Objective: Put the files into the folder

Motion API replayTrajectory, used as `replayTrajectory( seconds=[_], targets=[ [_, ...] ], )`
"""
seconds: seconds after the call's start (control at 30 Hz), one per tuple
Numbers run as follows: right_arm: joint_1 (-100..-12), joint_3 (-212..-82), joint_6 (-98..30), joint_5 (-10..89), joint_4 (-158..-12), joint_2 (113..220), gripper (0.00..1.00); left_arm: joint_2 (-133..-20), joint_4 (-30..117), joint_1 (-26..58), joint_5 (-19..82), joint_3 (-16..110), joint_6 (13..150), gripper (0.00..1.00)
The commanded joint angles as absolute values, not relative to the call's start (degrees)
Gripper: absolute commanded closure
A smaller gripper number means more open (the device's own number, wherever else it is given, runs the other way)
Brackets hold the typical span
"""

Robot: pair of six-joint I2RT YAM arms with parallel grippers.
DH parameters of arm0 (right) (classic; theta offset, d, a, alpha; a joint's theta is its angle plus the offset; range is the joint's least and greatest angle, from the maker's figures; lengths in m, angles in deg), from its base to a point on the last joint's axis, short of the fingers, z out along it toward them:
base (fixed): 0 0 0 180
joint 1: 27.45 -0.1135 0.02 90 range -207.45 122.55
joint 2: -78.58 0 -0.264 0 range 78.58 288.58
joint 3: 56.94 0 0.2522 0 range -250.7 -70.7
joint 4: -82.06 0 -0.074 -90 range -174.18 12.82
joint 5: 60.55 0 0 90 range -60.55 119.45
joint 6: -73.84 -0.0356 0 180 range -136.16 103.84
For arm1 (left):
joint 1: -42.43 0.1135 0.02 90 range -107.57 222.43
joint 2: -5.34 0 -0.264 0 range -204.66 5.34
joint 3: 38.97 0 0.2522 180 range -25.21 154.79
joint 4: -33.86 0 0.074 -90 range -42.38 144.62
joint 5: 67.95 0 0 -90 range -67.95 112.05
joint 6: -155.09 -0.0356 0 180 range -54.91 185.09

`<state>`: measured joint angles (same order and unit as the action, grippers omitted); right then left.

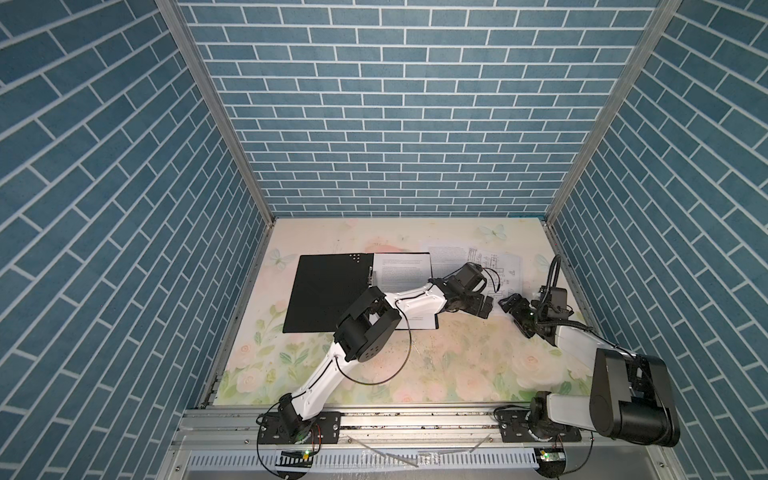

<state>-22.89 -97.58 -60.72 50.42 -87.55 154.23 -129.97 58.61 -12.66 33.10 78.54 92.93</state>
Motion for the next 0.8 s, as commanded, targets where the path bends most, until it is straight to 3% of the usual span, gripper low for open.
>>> replayTrajectory(
  seconds=[0.0, 0.17, 0.6, 0.77],
  targets=[
    [-22.93, -97.03, -62.31, 52.23, -84.18, 156.51, 0.17, -130.98, 60.84, -13.35, 36.16, 76.23, 94.53, 0.0],
    [-22.85, -97.33, -62.32, 54.02, -84.76, 158.16, 0.2, -130.47, 58.92, -13.3, 36.4, 75.52, 94.54, 0.0],
    [-21.59, -98.54, -62.86, 55.36, -83.83, 160.93, 0.48, -128.65, 56.2, -13.35, 35.57, 72.78, 93.83, 0.0],
    [-20.3, -98.0, -62.83, 55.95, -83.83, 161.02, 0.52, -127.8, 55.81, -13.34, 34.84, 72.3, 92.92, 0.0]
  ],
)
